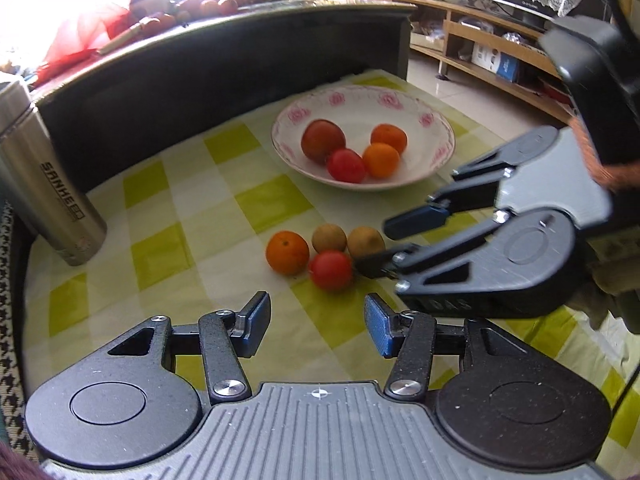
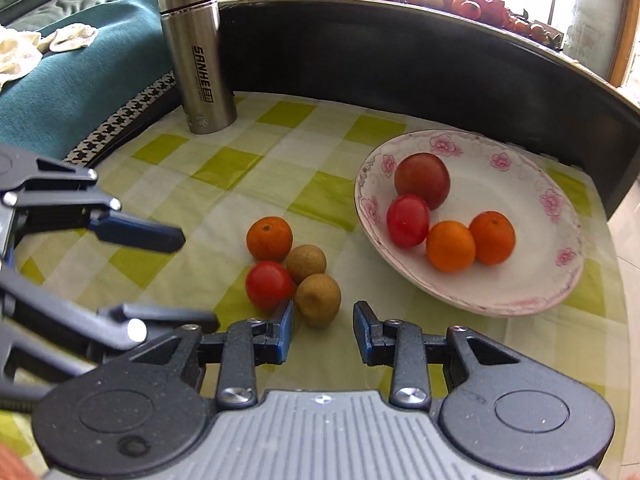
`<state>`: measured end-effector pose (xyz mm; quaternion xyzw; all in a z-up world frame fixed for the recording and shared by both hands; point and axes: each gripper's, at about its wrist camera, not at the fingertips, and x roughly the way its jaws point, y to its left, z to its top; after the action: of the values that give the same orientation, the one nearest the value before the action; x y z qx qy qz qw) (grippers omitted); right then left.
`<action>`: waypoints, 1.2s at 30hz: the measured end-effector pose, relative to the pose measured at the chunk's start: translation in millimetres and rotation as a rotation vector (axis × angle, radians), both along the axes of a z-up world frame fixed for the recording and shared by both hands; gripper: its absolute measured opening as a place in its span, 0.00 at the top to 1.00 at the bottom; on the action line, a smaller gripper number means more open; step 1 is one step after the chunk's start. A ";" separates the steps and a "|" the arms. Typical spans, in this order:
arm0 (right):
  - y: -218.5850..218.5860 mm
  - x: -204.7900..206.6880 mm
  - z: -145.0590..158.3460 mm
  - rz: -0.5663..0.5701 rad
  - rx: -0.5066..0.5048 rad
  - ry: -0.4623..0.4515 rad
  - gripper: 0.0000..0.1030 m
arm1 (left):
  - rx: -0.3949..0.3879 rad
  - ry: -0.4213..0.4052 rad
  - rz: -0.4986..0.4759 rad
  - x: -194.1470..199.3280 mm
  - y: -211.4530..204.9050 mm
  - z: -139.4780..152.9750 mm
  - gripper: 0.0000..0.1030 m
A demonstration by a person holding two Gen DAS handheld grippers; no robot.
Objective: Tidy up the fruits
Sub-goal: 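Grasp a small red tomato with the left tool while the right tool grasps a brown kiwi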
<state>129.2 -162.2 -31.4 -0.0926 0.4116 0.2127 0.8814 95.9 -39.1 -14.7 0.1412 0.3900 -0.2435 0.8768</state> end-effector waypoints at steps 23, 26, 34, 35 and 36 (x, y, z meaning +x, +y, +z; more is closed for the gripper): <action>-27.1 -4.2 3.4 -0.087 0.056 0.030 0.70 | -0.032 0.003 0.053 21.2 -8.9 -26.8 0.53; -28.6 -5.1 3.5 -0.088 0.056 0.031 0.70 | -0.036 0.000 0.067 23.1 -10.2 -27.1 0.55; -26.8 -3.9 0.6 -0.090 0.043 0.034 0.70 | -0.024 -0.012 0.057 17.4 -12.5 -26.6 0.62; -26.3 -4.2 0.5 -0.089 0.041 0.032 0.70 | -0.021 -0.012 0.055 16.9 -12.6 -26.3 0.63; -26.1 -4.5 0.6 -0.088 0.040 0.032 0.70 | -0.021 -0.010 0.055 16.9 -12.6 -26.2 0.63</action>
<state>124.8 -188.3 -30.9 -0.0536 0.4249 0.1835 0.8848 112.8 -51.7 -40.9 0.1225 0.3865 -0.2227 0.8866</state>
